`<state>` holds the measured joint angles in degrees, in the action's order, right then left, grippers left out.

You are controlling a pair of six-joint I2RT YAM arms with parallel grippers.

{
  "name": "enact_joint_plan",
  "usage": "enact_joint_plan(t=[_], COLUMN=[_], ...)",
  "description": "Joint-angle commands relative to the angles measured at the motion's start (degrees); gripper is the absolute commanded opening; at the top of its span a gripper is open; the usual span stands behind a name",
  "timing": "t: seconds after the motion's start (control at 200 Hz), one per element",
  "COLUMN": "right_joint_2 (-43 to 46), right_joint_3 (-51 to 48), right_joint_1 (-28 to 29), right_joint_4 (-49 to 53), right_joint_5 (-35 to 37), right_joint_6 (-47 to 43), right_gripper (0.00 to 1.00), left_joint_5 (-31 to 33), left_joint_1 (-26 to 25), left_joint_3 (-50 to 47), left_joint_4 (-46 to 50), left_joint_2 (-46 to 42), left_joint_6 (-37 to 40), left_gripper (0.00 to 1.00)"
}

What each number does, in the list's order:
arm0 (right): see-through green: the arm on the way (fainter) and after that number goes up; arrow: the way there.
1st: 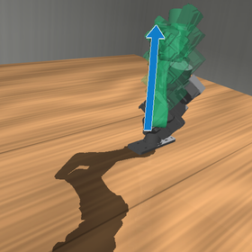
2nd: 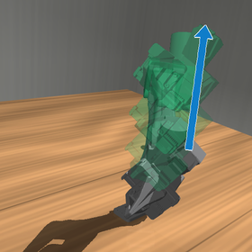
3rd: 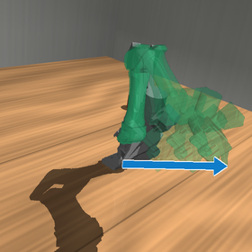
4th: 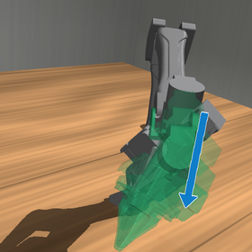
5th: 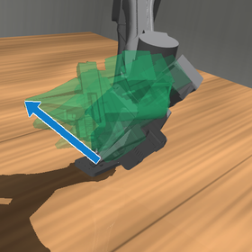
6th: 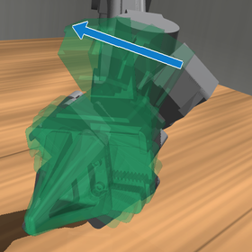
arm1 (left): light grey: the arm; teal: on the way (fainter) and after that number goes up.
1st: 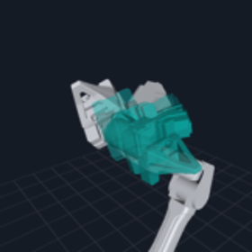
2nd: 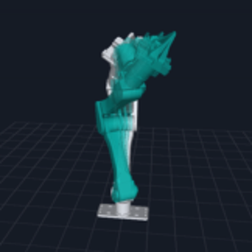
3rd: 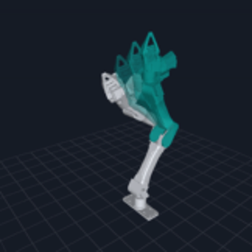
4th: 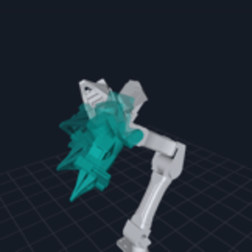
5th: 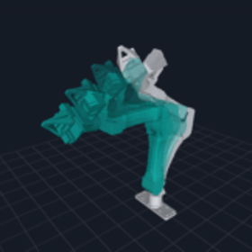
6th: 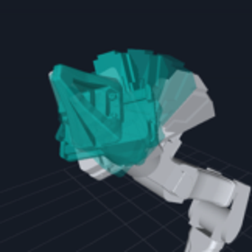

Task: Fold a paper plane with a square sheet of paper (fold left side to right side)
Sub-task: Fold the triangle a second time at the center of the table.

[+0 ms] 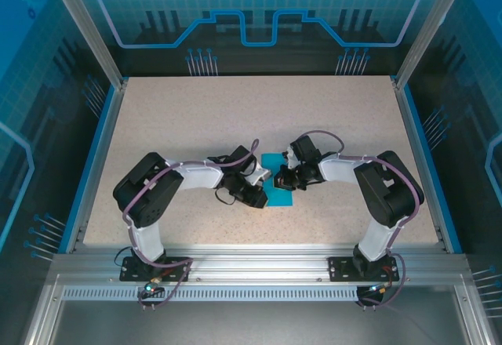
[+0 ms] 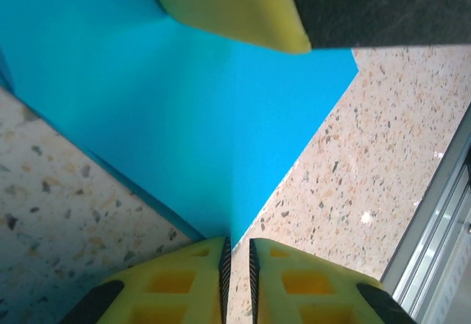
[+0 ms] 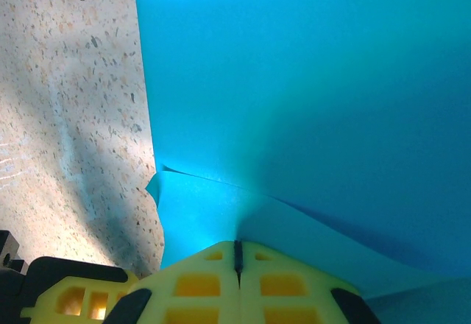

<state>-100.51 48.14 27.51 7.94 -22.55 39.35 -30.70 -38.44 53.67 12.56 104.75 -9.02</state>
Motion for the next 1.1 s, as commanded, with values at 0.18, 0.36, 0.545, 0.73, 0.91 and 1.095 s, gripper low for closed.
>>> enact_joint_plan(t=[0.18, 0.36, 0.545, 0.73, 0.91, 1.095], right_joint_2=[-1.42, -1.47, -1.4, -1.41, -0.58, 3.04], right_joint_3=[0.2, 0.11, -0.12, -0.14, -0.11, -1.08], right_joint_1=[0.66, 0.69, 0.71, 0.75, 0.7, 0.18], right_joint_4=[4.73, 4.54, 4.36, 4.24, 3.89, 0.23], right_joint_5=[3.31, 3.3, 3.06, 2.93, 2.48, -0.43], right_joint_6=[-1.03, -1.0, -0.86, -0.86, -1.03, -2.0], right_gripper=[0.0, 0.0, 0.0, 0.0, 0.0, 0.0], left_joint_5=[-1.8, -4.07, -4.28, -2.7, -0.63, -0.26], left_joint_1=[0.3, 0.25, 0.1, 0.09, 0.11, 0.11], left_joint_3=[-1.83, 1.02, 3.68, 4.52, 2.8, 0.42], left_joint_4=[0.78, 0.08, -0.32, -0.68, -1.28, -2.81], left_joint_2=[-7.83, -5.76, -0.38, 2.43, 3.44, 4.05], left_joint_6=[-1.9, -1.89, -1.54, -1.71, -2.27, -2.98], left_gripper=[0.17, 0.17, 0.16, 0.14, 0.07, 0.0])
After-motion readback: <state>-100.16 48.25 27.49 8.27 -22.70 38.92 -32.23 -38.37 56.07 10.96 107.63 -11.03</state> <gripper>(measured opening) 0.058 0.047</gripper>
